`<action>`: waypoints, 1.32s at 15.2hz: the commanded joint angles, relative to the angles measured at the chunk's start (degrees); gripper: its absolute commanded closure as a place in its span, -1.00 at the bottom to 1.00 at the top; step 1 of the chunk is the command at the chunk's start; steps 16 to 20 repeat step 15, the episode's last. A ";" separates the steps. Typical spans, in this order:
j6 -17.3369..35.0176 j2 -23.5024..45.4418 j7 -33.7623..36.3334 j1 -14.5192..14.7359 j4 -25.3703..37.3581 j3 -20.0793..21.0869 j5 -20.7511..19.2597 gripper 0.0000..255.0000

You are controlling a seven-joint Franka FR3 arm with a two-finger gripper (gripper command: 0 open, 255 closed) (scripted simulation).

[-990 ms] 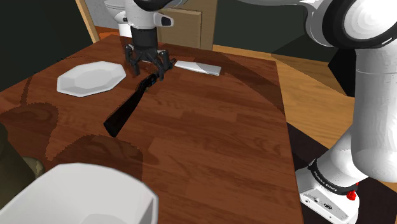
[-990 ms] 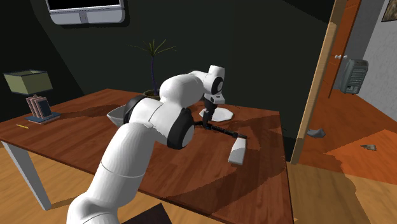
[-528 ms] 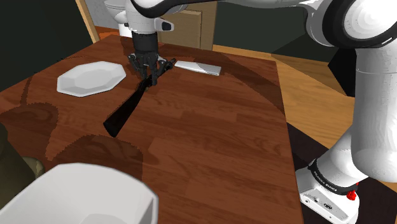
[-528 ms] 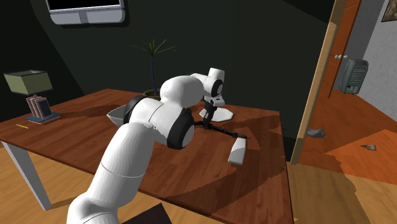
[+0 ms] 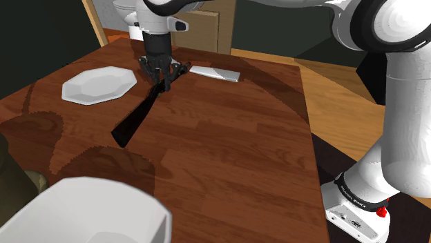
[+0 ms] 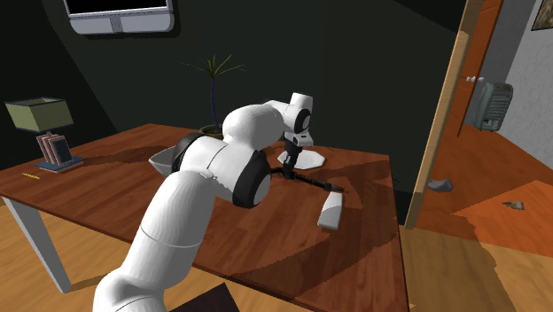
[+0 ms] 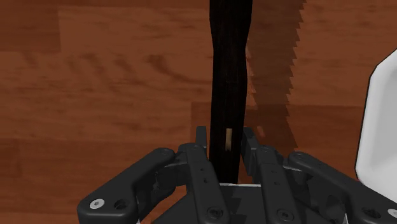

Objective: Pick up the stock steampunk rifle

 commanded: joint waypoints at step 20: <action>-12.56 2.73 0.70 2.90 15.56 -0.10 -0.97 1.00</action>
